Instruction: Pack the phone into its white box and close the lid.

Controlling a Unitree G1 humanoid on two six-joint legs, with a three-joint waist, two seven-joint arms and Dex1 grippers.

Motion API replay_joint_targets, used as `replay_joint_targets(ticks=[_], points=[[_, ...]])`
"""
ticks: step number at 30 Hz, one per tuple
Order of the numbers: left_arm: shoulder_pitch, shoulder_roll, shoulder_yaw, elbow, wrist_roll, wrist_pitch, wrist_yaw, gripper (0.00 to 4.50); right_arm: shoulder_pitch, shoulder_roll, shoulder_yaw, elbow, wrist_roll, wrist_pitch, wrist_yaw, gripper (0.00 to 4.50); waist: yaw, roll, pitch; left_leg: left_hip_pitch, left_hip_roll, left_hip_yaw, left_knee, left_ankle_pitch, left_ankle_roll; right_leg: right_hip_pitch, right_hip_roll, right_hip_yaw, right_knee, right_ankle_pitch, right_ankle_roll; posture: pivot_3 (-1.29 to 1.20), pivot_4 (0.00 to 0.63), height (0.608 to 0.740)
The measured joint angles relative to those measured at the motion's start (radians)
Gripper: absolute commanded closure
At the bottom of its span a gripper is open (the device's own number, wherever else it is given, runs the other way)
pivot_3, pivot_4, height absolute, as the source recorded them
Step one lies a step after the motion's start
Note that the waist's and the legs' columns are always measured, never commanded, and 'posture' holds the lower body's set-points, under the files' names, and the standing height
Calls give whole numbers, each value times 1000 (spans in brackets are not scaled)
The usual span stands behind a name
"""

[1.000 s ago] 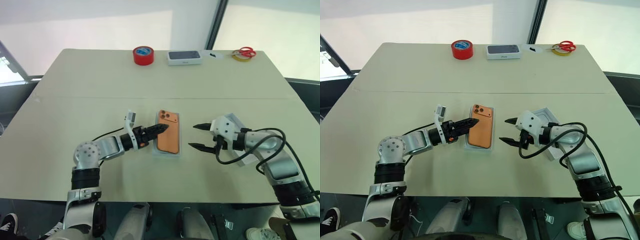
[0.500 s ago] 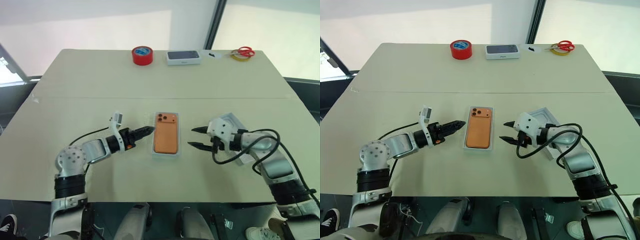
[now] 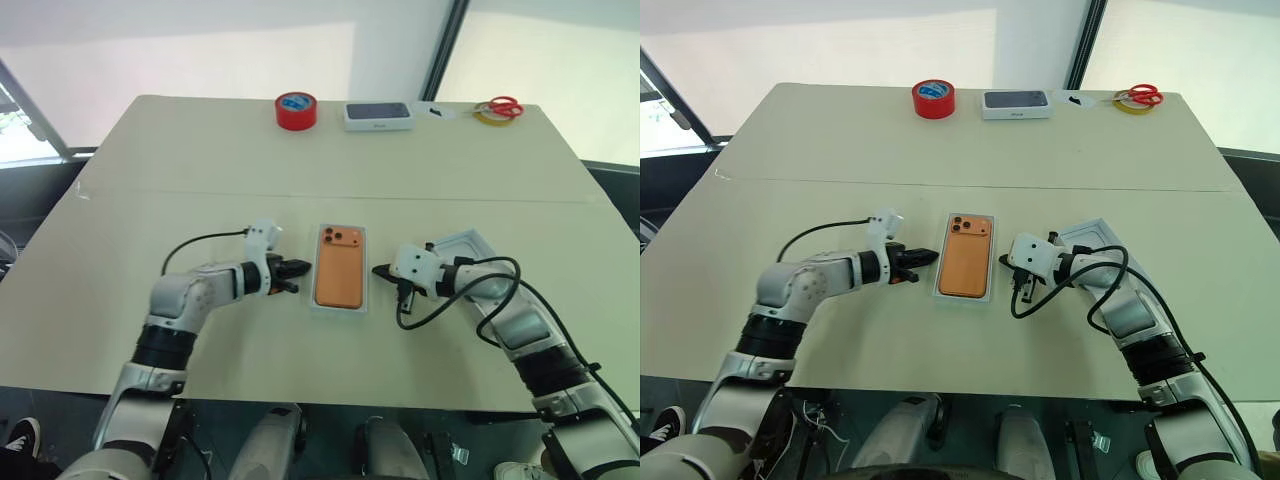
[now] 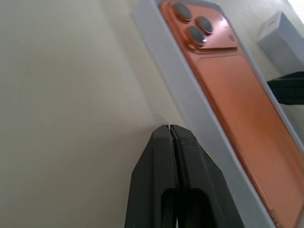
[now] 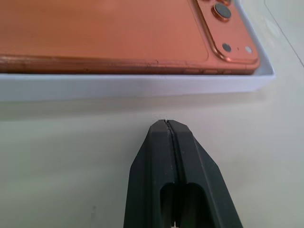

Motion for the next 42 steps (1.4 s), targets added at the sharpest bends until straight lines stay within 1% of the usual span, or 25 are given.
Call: replay_joint_targets(ticks=[2,7,9,13,19,23,25,27,28,30,31,32,33,34,36,37,38,39,42], points=[[-32,-20,-28,30,27,-8,-30,4439,2,-9,-4,-1,0,0,3,4500,0,0,0,0,-1,0,0,0,0,0,0,0,0,0,0,0,150,740],[-106,-117,-82,110,93,-11,-67,4439,66,-112,-61,-36,22,-7,44,4500,29,0,0,-2,-3,-2,7,-3,4,3,-2,-2,0,0,1,0,150,740],[-122,-141,-105,122,122,-16,-84,4439,103,-137,-92,-56,40,-2,63,4500,26,0,0,-4,-3,-2,9,-4,6,4,-2,-2,-2,0,1,0,150,740],[-129,-190,-110,146,143,-18,-105,4439,147,-186,-131,-78,77,19,108,4500,24,0,0,-5,-4,-2,11,-4,7,4,-2,-2,-2,0,1,0,150,740],[-134,-204,-106,159,160,-16,-128,4439,164,-196,-152,-89,89,30,114,4500,20,1,0,-5,-3,-2,11,-4,7,3,-2,-3,-2,0,1,0,150,740],[-130,-185,-97,150,160,-10,-151,4439,162,-197,-161,-89,91,20,108,4500,20,1,1,-6,-3,-2,11,-4,6,3,-2,-3,-2,0,2,0,150,740],[-117,-178,-85,136,156,-8,-161,3915,153,-198,-173,-89,100,15,111,4500,19,1,1,-6,-3,-2,11,-4,6,2,-2,-2,-2,0,2,0,150,740],[-113,-165,-69,122,152,-3,-166,3179,139,-202,-187,-88,107,6,111,4500,17,1,1,-6,-3,-2,11,-4,6,2,-2,-2,-2,0,2,0,150,740],[-112,-154,-68,107,153,-5,-171,3179,136,-209,-196,-88,111,4,113,4500,18,1,1,-6,-3,-2,11,-4,6,2,-2,-2,-2,0,2,0,150,740],[-109,-130,-66,86,156,-17,-179,3100,135,-235,-205,-89,134,28,134,3974,18,2,1,-6,-3,-2,11,-4,6,2,-2,-2,-2,0,2,0,150,740],[-108,-114,-57,83,155,-21,-187,2611,135,-237,-224,-92,170,76,152,3627,19,2,1,-6,-3,-2,11,-4,6,2,-2,-2,-2,0,2,0,150,740],[-104,-104,-47,82,155,-29,-193,2381,135,-237,-238,-97,196,108,160,3198,19,2,1,-6,-3,-2,11,-4,6,2,-2,-2,-2,0,2,0,150,740],[-93,-90,-34,71,155,-50,-201,1948,135,-238,-249,-109,212,130,160,2746,19,2,1,-6,-3,-2,11,-4,6,1,-2,-2,-2,0,2,0,150,740],[-85,-74,-26,55,155,-69,-214,1380,136,-241,-261,-124,221,149,156,2124,19,2,1,-7,-3,-2,11,-4,6,1,-2,-2,-2,0,2,0,150,740],[-74,-40,-18,26,156,-119,-242,391,137,-246,-292,-160,237,210,134,1179,19,3,2,-8,-3,-2,11,-4,6,-1,-2,-2,-2,0,1,0,150,740],[-70,-21,-12,13,157,-153,-264,0,138,-260,-300,-178,237,245,118,649,20,3,2,-9,-3,-2,11,-4,6,-1,-2,-2,-1,0,1,0,150,740],[-60,-1,-2,2,157,-196,-293,0,140,-266,-311,-195,237,282,101,173,20,3,2,-9,-3,-2,11,-4,6,-1,-2,-2,-2,0,1,0,150,740],[-45,24,8,-1,159,-255,-328,0,141,-266,-321,-212,237,333,78,80,19,3,2,-9,-2,-2,11,-4,6,-1,-2,-2,-2,0,1,0,150,740],[15,77,46,-2,172,-442,-425,0,169,-267,-314,-268,220,492,9,80,20,4,2,-10,-2,-2,10,-4,6,-2,-2,-2,-2,-2,-2,0,150,740]])
